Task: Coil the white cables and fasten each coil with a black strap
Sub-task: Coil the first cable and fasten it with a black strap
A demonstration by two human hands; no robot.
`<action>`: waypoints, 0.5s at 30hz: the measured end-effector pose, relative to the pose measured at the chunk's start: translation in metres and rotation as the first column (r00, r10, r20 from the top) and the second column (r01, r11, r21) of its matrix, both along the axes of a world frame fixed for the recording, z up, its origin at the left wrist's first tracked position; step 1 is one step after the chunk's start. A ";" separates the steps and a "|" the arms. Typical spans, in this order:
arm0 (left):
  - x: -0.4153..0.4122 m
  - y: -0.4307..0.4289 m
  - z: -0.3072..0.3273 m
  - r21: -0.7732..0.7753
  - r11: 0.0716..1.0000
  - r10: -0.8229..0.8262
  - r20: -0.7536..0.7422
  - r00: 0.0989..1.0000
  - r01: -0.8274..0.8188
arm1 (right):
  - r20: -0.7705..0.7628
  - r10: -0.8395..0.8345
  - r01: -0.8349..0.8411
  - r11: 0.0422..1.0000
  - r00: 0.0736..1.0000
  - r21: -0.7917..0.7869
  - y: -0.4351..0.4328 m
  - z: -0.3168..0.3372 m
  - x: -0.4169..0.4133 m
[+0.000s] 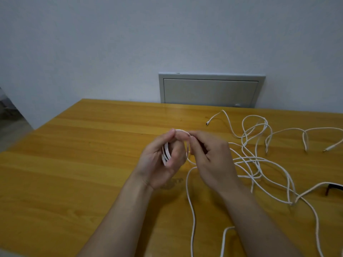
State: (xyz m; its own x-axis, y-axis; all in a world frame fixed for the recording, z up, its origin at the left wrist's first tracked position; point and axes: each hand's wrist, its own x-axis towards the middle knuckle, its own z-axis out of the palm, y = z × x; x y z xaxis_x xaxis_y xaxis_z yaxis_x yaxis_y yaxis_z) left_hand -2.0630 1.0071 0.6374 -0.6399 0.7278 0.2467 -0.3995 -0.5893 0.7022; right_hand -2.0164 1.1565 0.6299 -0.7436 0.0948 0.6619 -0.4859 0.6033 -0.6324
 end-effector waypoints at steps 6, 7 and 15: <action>-0.014 -0.005 0.005 0.175 0.946 0.232 0.226 0.946 -0.273 | 0.164 -0.060 0.030 0.983 0.985 0.181 -0.005 -0.012 -0.001; -0.015 -0.004 0.005 0.166 0.936 0.270 0.225 0.936 -0.310 | 0.171 -0.063 0.027 0.978 0.983 0.205 -0.005 -0.013 -0.001; -0.013 0.006 -0.002 -0.235 0.744 0.574 -0.256 0.778 -0.626 | 0.259 -0.049 -0.055 0.923 0.965 0.380 -0.005 -0.009 0.001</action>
State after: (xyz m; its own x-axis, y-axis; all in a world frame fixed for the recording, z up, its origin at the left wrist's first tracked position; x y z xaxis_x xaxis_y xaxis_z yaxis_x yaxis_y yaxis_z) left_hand -2.0761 1.0127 0.6354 -0.9396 0.2587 0.2242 0.0971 -0.4268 0.8991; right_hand -2.0154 1.1511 0.6206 -0.8930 -0.1278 0.4316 -0.3391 0.8216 -0.4583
